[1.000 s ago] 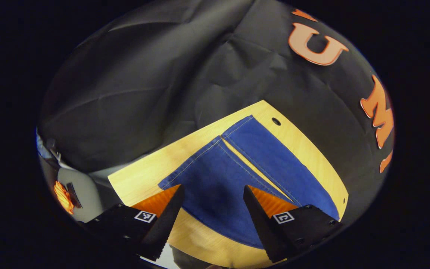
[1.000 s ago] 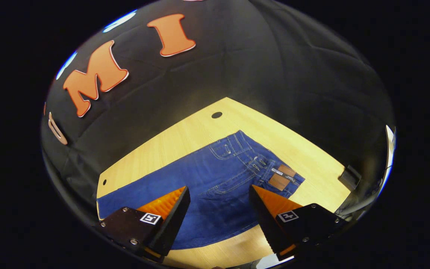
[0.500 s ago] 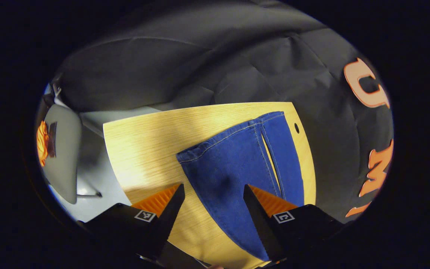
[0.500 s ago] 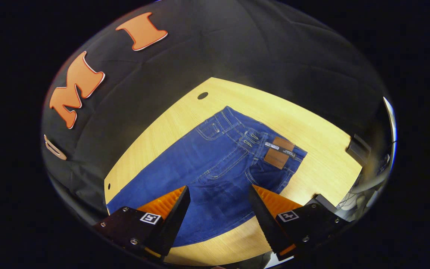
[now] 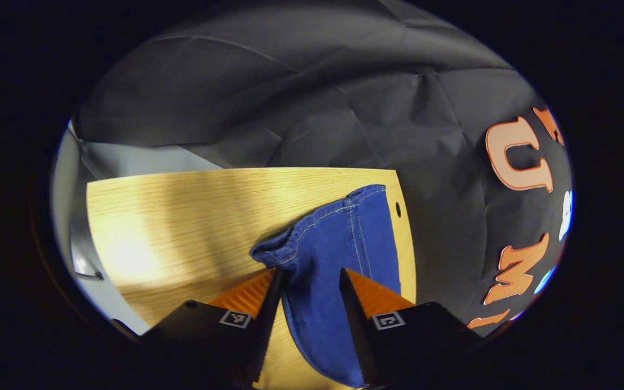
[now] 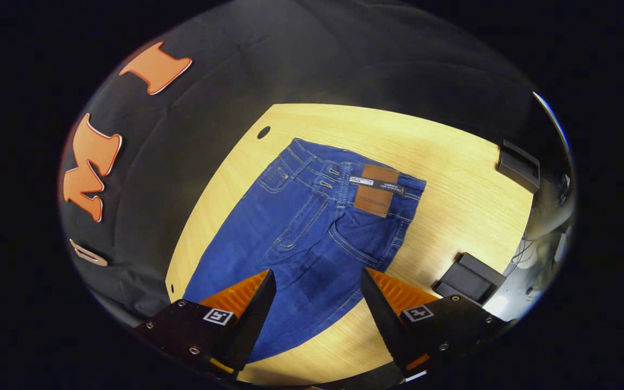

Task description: Grasp the waist and the cuffs of the jeans and fold them to make the two legs overlap; first hold the waist and fold one-third of the jeans toward the cuffs, then hold the cuffs and fold the remaining one-third in the same direction to finish folding.

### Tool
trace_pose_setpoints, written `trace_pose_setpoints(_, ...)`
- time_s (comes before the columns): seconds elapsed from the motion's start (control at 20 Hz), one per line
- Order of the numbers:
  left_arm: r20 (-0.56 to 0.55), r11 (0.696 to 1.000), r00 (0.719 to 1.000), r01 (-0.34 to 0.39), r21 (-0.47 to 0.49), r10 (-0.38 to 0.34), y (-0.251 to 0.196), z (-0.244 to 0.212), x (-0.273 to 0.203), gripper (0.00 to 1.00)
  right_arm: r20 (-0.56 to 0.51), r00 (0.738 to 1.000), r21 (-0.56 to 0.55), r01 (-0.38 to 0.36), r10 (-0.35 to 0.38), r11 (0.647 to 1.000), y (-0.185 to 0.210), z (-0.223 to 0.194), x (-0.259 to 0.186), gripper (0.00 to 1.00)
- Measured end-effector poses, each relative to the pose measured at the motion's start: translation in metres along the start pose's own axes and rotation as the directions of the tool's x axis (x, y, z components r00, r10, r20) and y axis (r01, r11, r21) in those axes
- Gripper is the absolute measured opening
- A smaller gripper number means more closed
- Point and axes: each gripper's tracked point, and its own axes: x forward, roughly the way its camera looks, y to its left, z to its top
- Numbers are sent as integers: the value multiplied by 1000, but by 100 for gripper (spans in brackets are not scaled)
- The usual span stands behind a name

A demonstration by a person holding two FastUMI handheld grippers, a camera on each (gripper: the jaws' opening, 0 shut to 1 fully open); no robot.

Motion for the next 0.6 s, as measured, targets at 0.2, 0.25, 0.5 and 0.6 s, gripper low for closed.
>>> trace_pose_setpoints(0.2,-6,1000,1000,20,-23,-20,3,0,14,14,-8,1000,95,-22,23,995,-17,2,3,98)
trace_pose_setpoints(0.25,-1,1000,1000,3,4,-3,6,-1,15,8,-7,1000,120,-19,20,993,-23,4,4,98)
trace_pose_setpoints(0.5,4,999,1000,-8,46,8,-2,3,8,1,-2,1000,209,-4,4,978,-54,16,19,98)
trace_pose_setpoints(0.6,-6,998,1000,-16,60,16,-5,2,9,1,17,999,274,-52,49,960,-51,29,32,97)
